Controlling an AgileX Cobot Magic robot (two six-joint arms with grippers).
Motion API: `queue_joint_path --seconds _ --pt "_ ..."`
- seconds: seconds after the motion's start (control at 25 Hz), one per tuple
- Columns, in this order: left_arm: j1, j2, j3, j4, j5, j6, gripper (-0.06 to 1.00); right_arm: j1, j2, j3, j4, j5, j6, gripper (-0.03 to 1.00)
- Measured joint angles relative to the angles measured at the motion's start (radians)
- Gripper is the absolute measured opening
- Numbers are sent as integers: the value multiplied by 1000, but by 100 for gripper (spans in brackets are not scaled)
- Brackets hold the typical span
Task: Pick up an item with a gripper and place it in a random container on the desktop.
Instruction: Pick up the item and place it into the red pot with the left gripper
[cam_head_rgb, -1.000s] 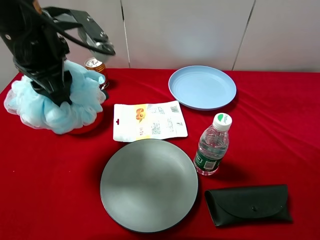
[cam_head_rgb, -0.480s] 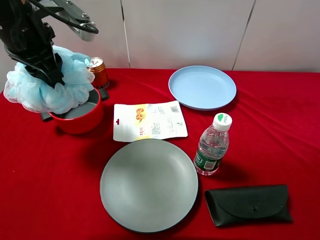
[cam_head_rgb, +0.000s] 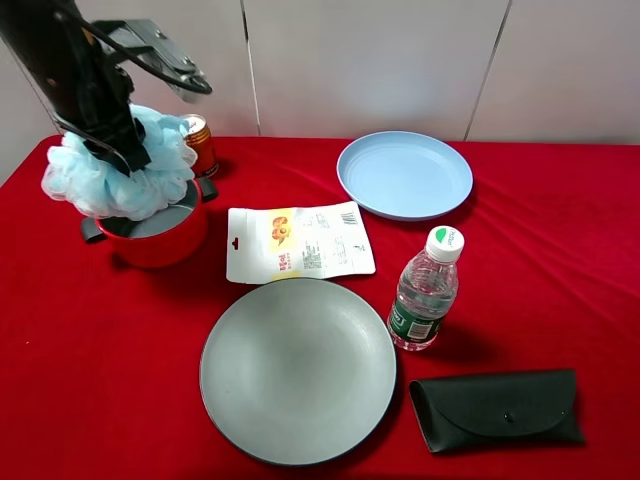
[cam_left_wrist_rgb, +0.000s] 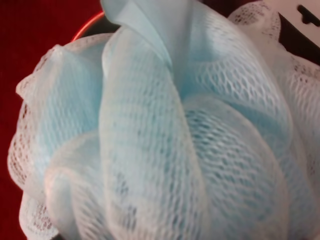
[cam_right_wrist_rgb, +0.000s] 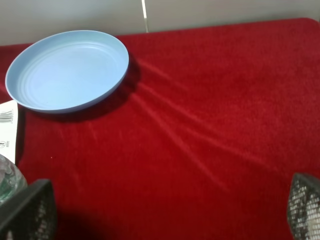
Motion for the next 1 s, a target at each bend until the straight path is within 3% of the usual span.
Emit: queue_joint_path --seconds 0.2,0.4,1.0 --pt "0 56 0 41 -66 -21 39 0 0 0 0 0 0 69" --pt "4 83 0 111 -117 -122 39 0 0 0 0 0 0 69" --pt "15 104 0 46 -133 -170 37 0 0 0 0 0 0 69"
